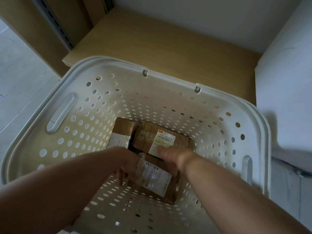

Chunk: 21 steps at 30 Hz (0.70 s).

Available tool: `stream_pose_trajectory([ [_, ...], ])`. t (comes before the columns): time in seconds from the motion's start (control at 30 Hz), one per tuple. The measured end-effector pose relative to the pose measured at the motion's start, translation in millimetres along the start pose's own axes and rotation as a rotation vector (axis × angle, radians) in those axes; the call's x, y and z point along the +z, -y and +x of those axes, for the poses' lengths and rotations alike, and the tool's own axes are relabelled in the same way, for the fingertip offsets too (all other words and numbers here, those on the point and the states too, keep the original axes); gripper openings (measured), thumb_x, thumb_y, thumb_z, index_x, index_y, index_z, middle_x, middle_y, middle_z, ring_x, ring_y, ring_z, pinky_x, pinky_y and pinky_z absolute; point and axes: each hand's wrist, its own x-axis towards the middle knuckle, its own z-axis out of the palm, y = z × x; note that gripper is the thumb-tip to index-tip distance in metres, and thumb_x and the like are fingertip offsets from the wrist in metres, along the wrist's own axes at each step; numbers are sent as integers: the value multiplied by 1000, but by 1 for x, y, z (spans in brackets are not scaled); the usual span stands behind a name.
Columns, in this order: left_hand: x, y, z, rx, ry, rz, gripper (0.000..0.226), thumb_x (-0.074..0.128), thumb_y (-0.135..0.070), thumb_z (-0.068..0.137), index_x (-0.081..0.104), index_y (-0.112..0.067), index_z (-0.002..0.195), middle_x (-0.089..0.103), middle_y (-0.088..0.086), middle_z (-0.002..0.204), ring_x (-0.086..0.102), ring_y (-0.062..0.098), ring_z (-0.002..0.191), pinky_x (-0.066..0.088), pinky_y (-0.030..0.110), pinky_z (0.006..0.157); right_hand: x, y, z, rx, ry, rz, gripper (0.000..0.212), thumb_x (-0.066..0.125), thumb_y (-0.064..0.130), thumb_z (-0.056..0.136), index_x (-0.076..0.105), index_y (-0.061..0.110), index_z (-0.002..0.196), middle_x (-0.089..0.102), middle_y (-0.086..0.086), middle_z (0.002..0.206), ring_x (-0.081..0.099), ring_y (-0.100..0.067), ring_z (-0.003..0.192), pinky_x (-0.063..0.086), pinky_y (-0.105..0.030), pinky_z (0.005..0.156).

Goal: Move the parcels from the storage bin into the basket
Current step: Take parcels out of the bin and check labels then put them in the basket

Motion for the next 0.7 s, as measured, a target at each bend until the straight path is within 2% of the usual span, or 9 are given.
stream_pose_trajectory([
  [0.1, -21, 18, -9, -57, -11, 65, 36, 58, -28, 101, 65, -2, 125, 74, 5, 116, 73, 27, 106, 55, 33, 86, 2, -6, -5, -56, 20, -74, 79, 49, 13, 102, -4, 17, 161, 17, -17, 166, 23, -35, 152, 29, -45, 119],
  [0.2, -28, 25, -11, -136, -86, 243, 34, 55, -26, 102, 66, -2, 123, 76, 9, 113, 73, 24, 103, 56, 34, 94, 11, 0, -3, -116, -72, -165, 58, 37, 17, 108, 11, 18, 160, 32, -23, 157, 40, -39, 142, 42, -49, 108],
  [0.27, -25, 23, -11, -135, -205, 512, 32, 60, -28, 98, 67, -8, 121, 72, 4, 98, 67, 22, 93, 55, 34, 92, 15, 3, 1, -135, -101, -242, 57, 38, 16, 108, 14, 20, 159, 40, -23, 150, 49, -40, 133, 49, -52, 101],
  [0.33, -21, 24, -4, -86, -337, 722, 31, 66, -28, 92, 69, -13, 119, 58, -3, 78, 60, 22, 87, 55, 36, 92, 13, 3, 0, -152, -106, -306, 65, 45, 13, 105, 12, 23, 159, 43, -22, 149, 52, -40, 131, 52, -52, 98],
  [0.37, -19, 26, -2, -67, -358, 740, 32, 68, -28, 91, 69, -14, 120, 58, -3, 80, 62, 22, 90, 56, 37, 92, 11, 2, -3, -159, -98, -329, 71, 49, 12, 103, 9, 24, 160, 42, -21, 149, 51, -40, 132, 51, -52, 99],
  [0.47, -21, 34, 1, -29, -381, 567, 47, 70, -25, 89, 57, -14, 133, 66, 3, 116, 65, 20, 101, 52, 29, 83, 5, 0, -10, -171, -78, -350, 81, 55, 12, 99, 5, 25, 161, 40, -19, 152, 46, -39, 137, 47, -50, 105],
  [0.57, -24, 41, 4, 14, -419, 460, 61, 74, -27, 86, 41, -17, 136, 61, 8, 122, 61, 23, 98, 54, 35, 85, 7, -7, -5, -171, -111, -336, 93, 70, 16, 91, 8, 26, 160, 45, -15, 149, 50, -36, 133, 49, -48, 102],
  [0.63, -23, 42, 4, 0, -426, 447, 73, 78, -28, 83, 33, -17, 140, 61, 9, 115, 63, 25, 96, 55, 36, 82, 11, -10, 3, -162, -137, -314, 106, 81, 21, 83, 8, 25, 160, 47, -12, 148, 53, -34, 130, 51, -47, 99],
  [0.7, -24, 40, 3, 3, -450, 472, 81, 81, -29, 81, 30, -15, 142, 58, 4, 94, 60, 18, 77, 52, 31, 68, 12, -9, 7, -166, -172, -271, 111, 85, 22, 80, 8, 21, 160, 46, -12, 149, 53, -34, 131, 52, -46, 99],
])
